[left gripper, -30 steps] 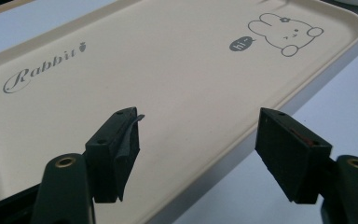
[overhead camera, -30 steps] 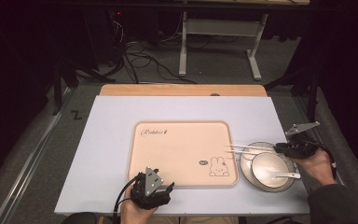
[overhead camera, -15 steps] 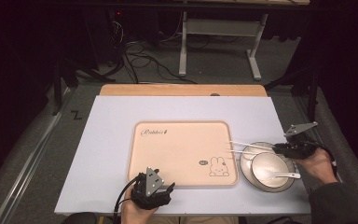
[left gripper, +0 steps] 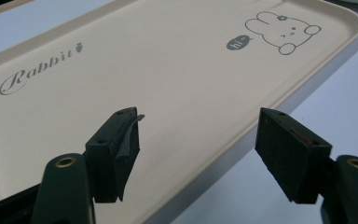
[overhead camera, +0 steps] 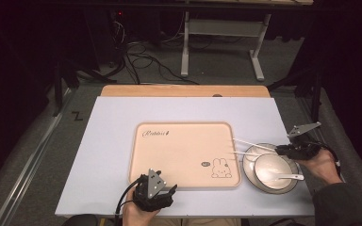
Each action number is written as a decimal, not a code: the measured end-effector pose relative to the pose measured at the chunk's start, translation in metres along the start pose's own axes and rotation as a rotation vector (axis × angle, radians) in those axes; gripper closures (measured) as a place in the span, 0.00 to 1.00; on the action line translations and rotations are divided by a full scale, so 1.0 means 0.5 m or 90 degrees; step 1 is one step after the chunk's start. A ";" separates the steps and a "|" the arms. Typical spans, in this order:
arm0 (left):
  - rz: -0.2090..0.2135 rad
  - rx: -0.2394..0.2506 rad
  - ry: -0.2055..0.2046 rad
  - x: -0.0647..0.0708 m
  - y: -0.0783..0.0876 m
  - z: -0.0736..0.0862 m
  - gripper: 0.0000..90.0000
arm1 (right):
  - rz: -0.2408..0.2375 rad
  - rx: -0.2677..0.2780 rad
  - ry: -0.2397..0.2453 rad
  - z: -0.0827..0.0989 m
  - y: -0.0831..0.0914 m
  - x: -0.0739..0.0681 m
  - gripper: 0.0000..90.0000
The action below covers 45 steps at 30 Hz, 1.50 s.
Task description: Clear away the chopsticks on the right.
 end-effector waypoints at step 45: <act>0.016 -0.003 -0.007 0.010 0.000 0.004 0.35 | 0.005 0.036 -0.022 -0.014 0.026 -0.003 0.96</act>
Point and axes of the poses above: each handheld gripper's, and its own axes: y roughly backward along the jaws, z roughly out of its underside, x roughly to its right, the point moved 8 cm from there along -y, roughly forward along the jaws, and after that the axes turned 8 degrees about -x, right-handed, at the moved point
